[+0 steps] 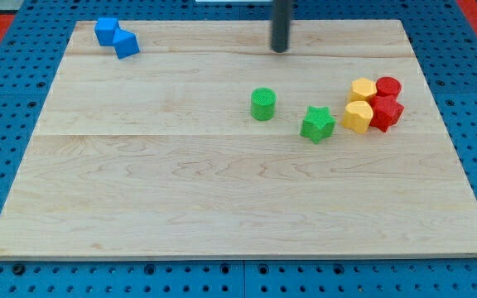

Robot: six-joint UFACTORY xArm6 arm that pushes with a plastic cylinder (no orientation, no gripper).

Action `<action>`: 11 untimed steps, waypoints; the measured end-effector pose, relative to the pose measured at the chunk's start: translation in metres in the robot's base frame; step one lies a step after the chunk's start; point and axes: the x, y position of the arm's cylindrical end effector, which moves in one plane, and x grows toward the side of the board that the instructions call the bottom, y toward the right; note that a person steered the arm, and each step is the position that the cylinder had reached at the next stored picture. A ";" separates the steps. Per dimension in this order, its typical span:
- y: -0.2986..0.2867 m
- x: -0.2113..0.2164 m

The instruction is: Move the red circle down and left

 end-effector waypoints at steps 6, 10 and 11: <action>0.080 0.148; 0.082 0.233; 0.088 0.239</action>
